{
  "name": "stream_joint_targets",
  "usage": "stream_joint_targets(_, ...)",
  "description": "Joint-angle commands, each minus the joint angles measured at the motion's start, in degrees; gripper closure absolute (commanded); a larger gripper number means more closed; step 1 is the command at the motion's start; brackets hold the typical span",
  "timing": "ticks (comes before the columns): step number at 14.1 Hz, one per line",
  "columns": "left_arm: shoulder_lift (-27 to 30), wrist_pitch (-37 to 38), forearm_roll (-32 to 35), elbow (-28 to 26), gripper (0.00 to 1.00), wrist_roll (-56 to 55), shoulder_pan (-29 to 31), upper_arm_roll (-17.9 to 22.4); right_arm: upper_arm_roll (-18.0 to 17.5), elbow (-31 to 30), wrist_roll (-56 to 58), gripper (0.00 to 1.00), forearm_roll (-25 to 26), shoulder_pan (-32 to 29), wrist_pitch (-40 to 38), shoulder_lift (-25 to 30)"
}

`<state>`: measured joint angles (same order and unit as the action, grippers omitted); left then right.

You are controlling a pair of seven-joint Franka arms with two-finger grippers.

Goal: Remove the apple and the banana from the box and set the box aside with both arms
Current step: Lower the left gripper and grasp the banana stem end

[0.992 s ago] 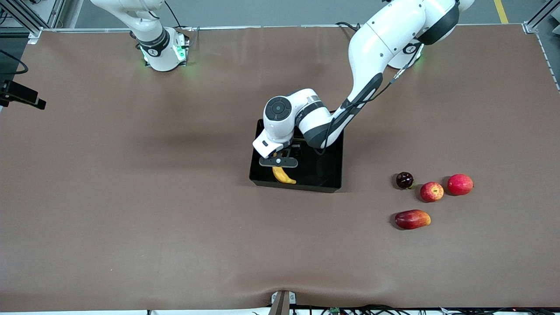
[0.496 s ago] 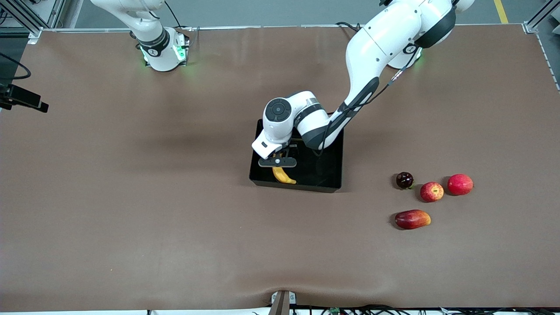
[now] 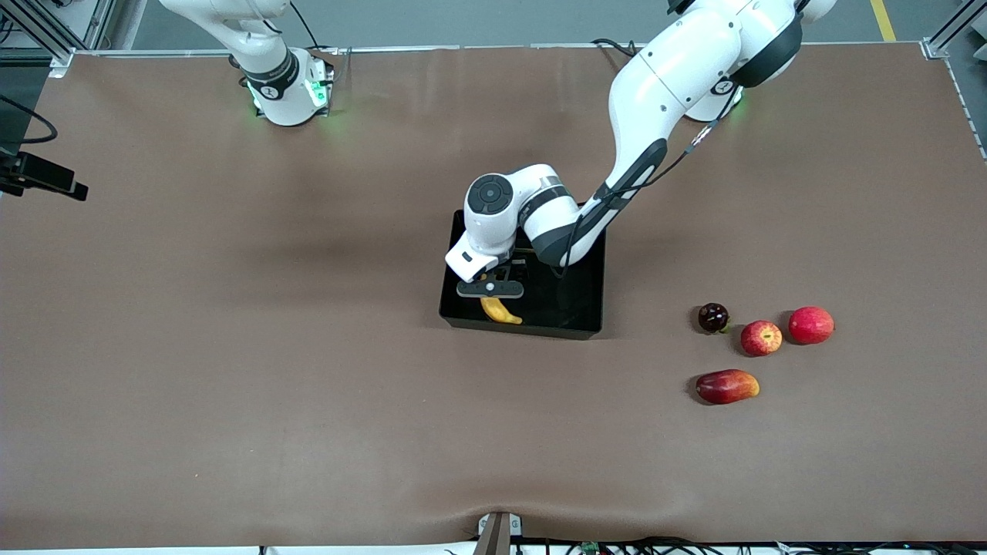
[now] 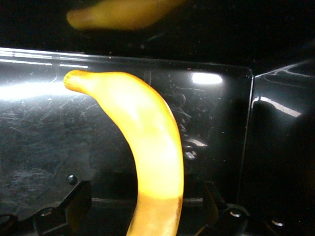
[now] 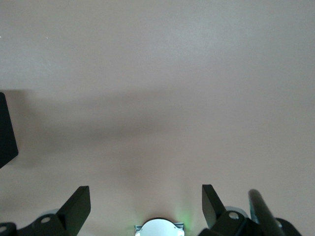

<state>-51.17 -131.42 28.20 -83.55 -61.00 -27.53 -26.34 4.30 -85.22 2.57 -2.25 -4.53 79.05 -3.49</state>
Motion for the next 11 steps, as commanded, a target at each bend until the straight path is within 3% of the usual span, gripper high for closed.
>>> stream_joint_targets(1,-0.78,-0.59,1.42,1.2,0.26,-1.22,-0.68,0.41,-0.61,1.1,0.06,0.0,-0.47,-0.31,-1.79,-1.87)
stream_joint_targets(2,-0.78,-0.59,1.16,1.2,0.39,-1.22,-0.68,0.41,-0.7,1.19,-0.02,0.0,-0.48,-0.31,-2.84,-1.87)
stream_joint_targets(4,-0.69,-0.59,1.33,1.2,0.43,-1.4,-0.59,0.41,-1.05,1.19,-0.73,0.0,-0.56,0.04,-3.55,-1.87)
stream_joint_targets(5,-0.69,-0.59,1.24,1.2,0.57,-1.31,-0.5,0.41,-1.14,1.02,-0.73,0.0,-0.56,0.13,-3.64,-1.87)
stream_joint_targets(6,-0.69,-0.59,1.15,1.2,0.78,-1.05,-0.5,0.41,-1.14,1.02,-0.73,0.0,-0.56,0.13,-3.91,-1.87)
stream_joint_targets(8,-0.51,-0.59,1.59,1.28,1.0,-0.7,-0.5,0.41,-1.23,1.19,-1.43,0.0,-1.35,0.31,-5.13,-1.78)
stream_joint_targets(11,0.45,-0.33,2.03,1.46,1.0,0.52,-0.06,0.41,-1.23,1.11,-5.9,0.0,-3.9,0.66,-6.37,-1.61)
